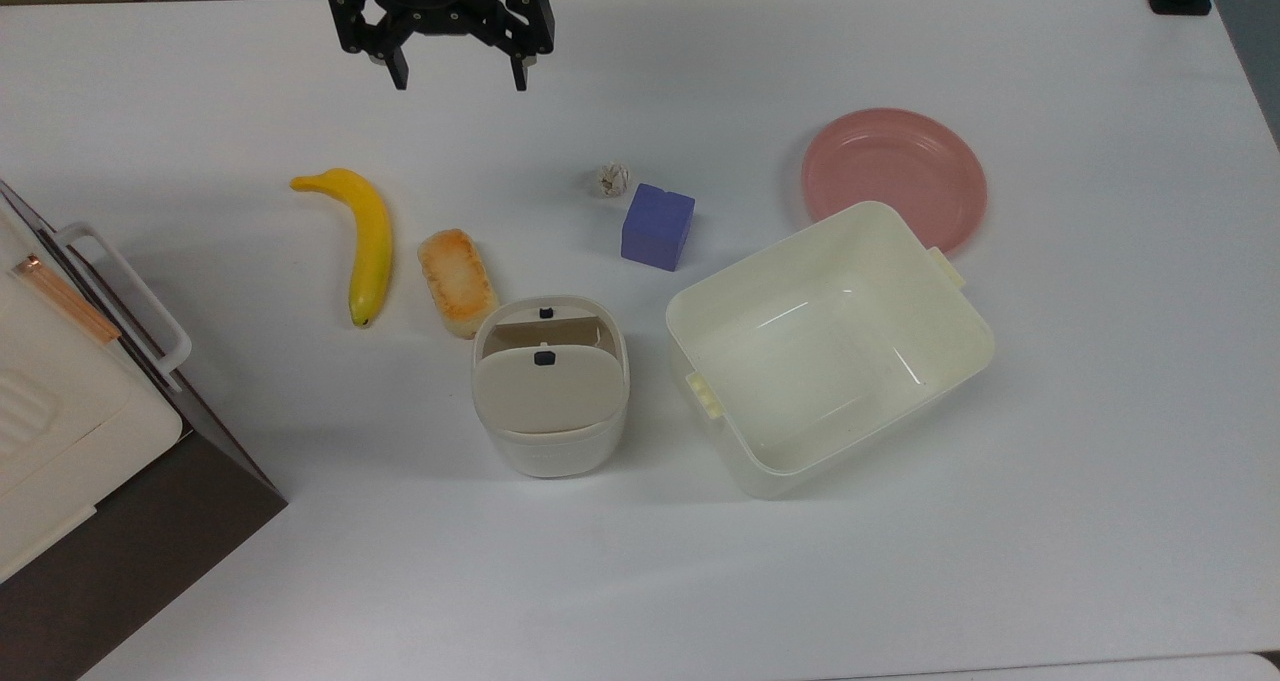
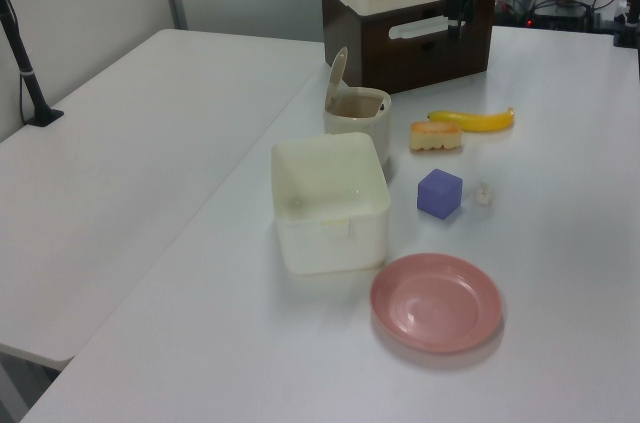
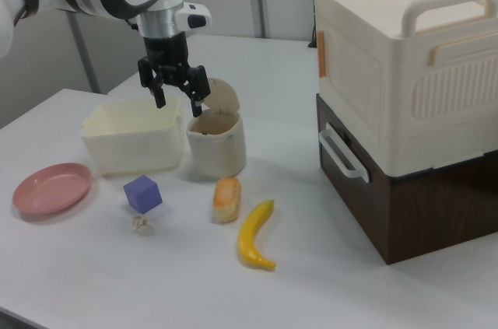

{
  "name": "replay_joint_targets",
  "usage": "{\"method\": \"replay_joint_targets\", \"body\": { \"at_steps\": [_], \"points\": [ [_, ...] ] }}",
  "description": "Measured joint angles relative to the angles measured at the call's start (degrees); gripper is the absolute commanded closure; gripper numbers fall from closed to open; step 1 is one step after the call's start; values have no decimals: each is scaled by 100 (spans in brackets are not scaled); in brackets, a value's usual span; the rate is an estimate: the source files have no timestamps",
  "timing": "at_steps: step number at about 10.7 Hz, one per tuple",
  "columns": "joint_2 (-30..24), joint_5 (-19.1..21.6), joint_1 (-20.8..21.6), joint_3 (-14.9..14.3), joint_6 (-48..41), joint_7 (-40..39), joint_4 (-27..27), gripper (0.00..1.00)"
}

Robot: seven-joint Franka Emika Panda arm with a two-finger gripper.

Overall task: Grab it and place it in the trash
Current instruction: 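Move the gripper down to the small white object beside the purple cube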

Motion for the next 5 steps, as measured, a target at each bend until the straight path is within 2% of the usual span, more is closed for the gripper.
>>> {"method": "replay_joint_targets", "body": {
  "at_steps": [5],
  "points": [
    [6, -2, -95, -4, 0, 0, -6, 0]
  ]
}}
